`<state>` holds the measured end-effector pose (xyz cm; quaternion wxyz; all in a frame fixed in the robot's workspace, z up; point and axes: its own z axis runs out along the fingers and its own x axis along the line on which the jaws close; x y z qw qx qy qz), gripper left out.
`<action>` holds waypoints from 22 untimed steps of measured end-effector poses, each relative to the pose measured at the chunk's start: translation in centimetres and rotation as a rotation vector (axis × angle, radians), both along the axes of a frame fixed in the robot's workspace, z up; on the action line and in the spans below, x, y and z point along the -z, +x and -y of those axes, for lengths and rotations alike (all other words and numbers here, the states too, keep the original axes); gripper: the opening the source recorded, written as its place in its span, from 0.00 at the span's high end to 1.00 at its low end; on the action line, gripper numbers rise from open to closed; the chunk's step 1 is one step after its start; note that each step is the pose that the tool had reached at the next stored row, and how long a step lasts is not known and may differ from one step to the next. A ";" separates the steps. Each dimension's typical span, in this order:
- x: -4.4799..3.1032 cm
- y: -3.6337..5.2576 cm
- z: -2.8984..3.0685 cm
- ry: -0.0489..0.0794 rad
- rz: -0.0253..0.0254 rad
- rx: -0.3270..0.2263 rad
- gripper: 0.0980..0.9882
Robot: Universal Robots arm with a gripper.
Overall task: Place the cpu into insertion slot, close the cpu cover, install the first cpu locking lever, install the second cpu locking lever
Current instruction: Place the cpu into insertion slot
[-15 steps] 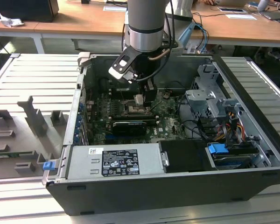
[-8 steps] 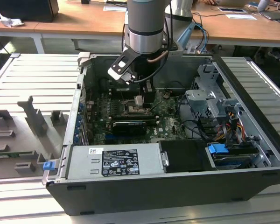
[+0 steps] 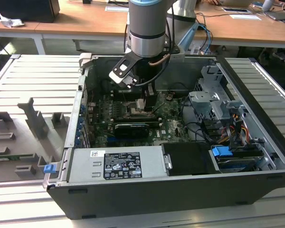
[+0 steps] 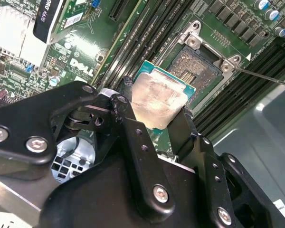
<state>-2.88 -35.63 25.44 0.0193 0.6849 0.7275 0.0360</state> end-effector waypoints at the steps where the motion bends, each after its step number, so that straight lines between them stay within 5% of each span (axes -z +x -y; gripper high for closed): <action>1: 0.02 -0.01 0.00 0.000 -0.0001 0.000 0.50; 22: 0.72 -0.01 0.00 0.000 -0.0019 0.000 0.50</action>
